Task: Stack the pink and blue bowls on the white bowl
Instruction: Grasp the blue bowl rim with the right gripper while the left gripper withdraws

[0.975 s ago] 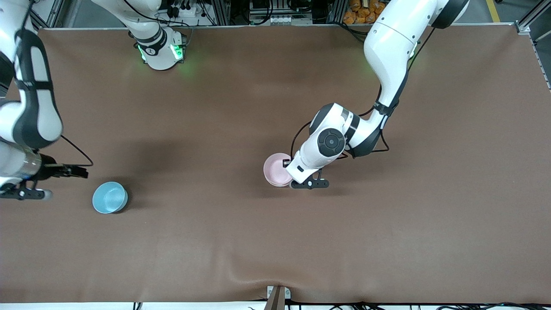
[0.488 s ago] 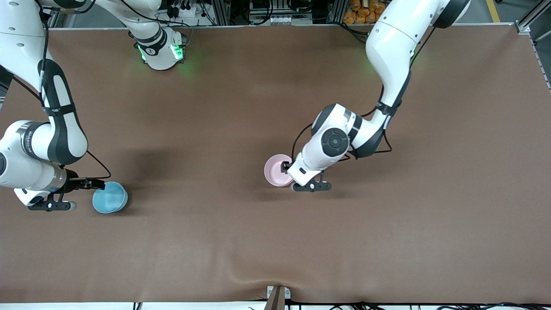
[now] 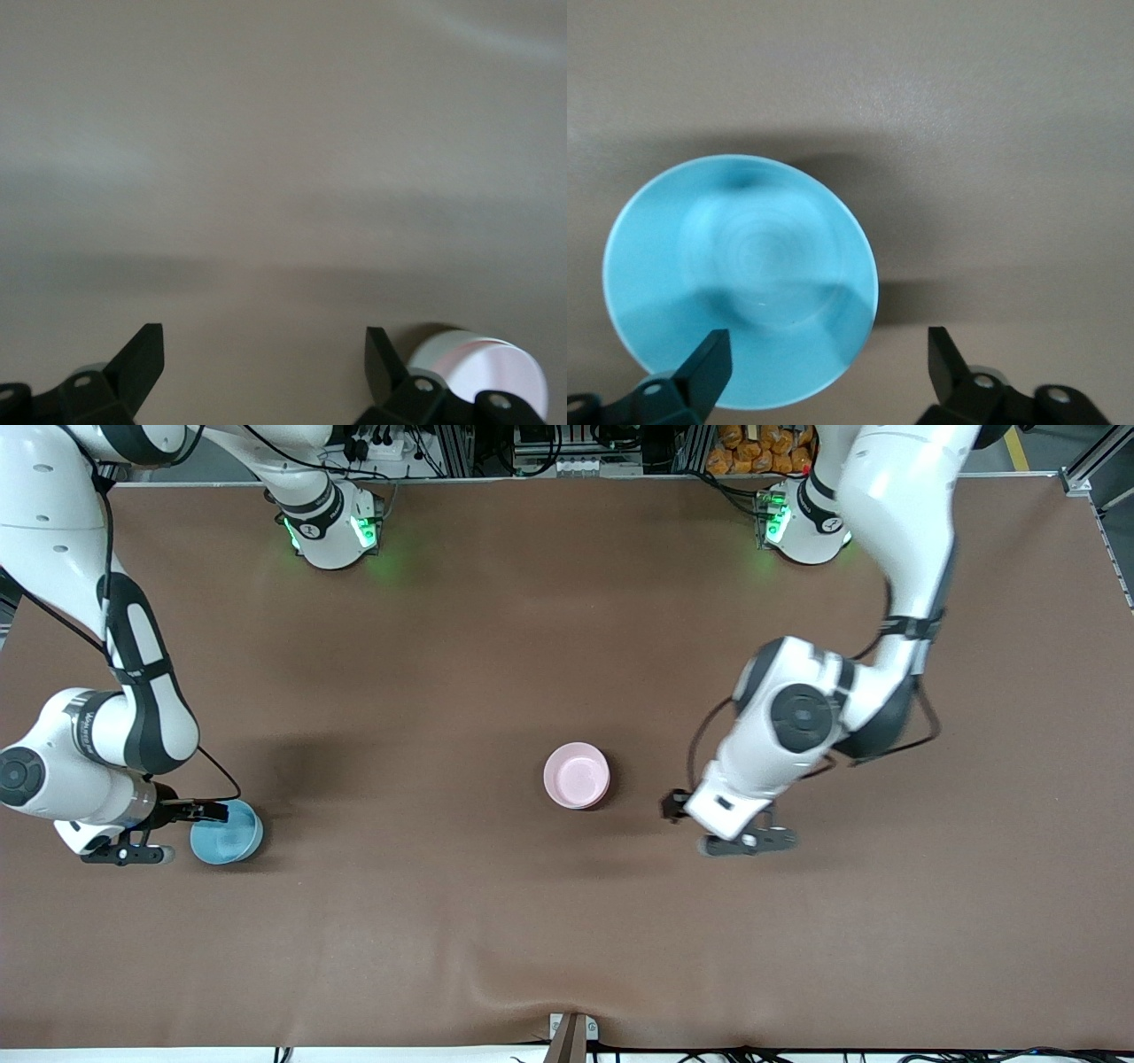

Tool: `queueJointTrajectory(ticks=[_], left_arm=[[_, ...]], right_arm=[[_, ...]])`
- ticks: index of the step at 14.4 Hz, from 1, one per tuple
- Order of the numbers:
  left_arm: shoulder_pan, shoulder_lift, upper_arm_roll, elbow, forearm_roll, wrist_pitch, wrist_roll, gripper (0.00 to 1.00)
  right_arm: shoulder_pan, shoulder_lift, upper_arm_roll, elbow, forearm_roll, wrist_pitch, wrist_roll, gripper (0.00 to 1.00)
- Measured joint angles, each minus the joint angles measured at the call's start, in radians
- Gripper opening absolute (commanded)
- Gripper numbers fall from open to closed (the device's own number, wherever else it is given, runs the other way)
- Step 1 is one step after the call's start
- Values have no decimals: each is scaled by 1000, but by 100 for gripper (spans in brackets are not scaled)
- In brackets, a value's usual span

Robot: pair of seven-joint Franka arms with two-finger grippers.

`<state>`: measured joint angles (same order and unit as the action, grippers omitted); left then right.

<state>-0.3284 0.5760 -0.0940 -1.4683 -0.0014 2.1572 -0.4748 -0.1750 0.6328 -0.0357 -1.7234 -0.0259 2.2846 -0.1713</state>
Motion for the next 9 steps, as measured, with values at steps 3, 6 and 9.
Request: queueJointTrajectory(ticks=[3,6,9], left_arm=[[71,-25,-2,0,4,-22,118,100],[120,-72,-1,1,20,-109,230,100],[189,-160,-2,2,22,-223,351,100]], right_arm=[[-6,21,-2,1,0,13,0,0],[-19,33,-3,5,0,18,1,0],[-22,35,-3,22,2,36,1,0]])
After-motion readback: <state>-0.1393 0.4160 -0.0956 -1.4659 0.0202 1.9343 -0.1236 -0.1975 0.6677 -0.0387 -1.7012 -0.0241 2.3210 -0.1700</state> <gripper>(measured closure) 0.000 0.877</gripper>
